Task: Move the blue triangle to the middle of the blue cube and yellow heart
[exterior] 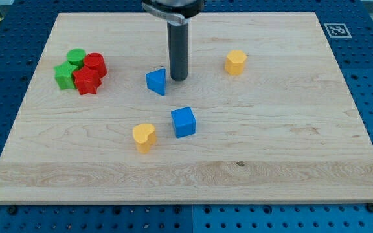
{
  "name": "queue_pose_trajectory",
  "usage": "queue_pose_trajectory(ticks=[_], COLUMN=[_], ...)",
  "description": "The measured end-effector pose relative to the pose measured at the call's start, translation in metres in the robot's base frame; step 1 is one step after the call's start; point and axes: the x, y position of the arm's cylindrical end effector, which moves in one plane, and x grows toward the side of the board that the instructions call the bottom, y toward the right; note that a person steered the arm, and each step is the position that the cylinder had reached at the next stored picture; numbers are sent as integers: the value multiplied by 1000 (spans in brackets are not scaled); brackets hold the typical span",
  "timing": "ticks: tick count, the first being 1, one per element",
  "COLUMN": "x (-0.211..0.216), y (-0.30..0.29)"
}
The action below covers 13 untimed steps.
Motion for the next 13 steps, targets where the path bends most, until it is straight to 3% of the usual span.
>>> queue_pose_trajectory(ticks=[2, 3, 4, 7, 9, 11, 13], x=[-57, -62, -55, 53, 97, 115, 87], y=[-2, -22, -34, -35, -35, -35, -21])
